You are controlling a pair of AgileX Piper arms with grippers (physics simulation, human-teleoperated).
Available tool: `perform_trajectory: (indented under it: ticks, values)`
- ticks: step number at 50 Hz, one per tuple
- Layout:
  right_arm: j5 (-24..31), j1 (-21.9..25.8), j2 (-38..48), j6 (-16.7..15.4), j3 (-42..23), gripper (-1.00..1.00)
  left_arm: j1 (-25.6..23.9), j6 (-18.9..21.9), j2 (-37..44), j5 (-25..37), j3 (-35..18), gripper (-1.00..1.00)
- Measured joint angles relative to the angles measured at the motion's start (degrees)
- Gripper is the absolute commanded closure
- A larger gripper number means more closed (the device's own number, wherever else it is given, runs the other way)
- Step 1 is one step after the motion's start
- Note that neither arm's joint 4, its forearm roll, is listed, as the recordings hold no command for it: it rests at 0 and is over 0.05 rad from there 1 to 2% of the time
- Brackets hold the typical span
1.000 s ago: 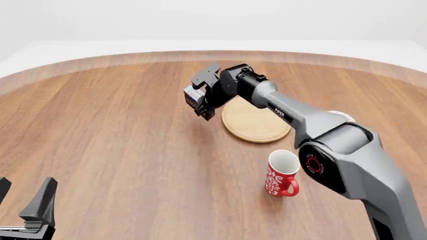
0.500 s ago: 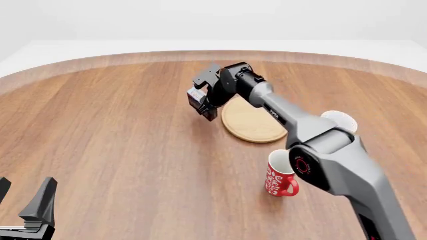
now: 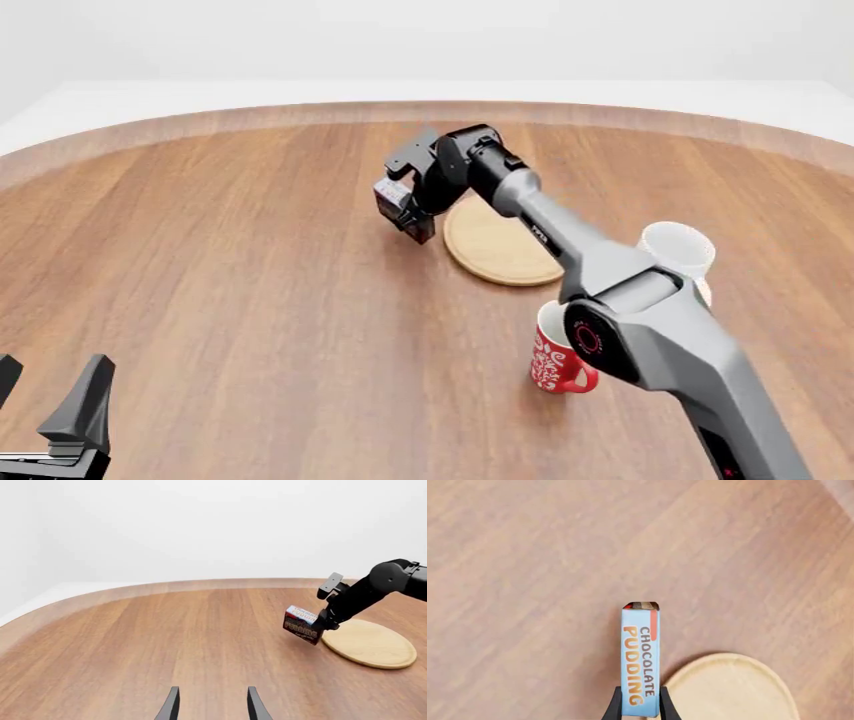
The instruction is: Put the chocolate pudding to the left of the plate.
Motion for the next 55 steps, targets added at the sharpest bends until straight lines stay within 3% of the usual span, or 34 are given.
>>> perform_trajectory:
  ticks: [8, 9, 19, 28, 55]
  values:
    - [1.62, -0.04, 1.36, -0.06, -2.64, 1.0, 0.0, 0.0, 0.0, 0.0, 0.0, -1.0]
    - [2.07, -0.1, 1.76, -0.09, -3.42, -1.0, 0.0, 0.0, 0.0, 0.0, 0.0, -1.0]
    - [5.86, -0.46, 3.74, 0.49, -11.53, -1.0, 0.0, 0.0, 0.0, 0.0, 0.0, -1.0]
    - [6.63, -1.11, 2.78, 0.35, -13.74, -1.0, 0.0, 0.0, 0.0, 0.0, 0.0, -1.0]
    - [-8.34, -1.15, -15.96, 0.99, 14.96, -1.0, 0.0, 0.0, 0.0, 0.0, 0.0, -1.0]
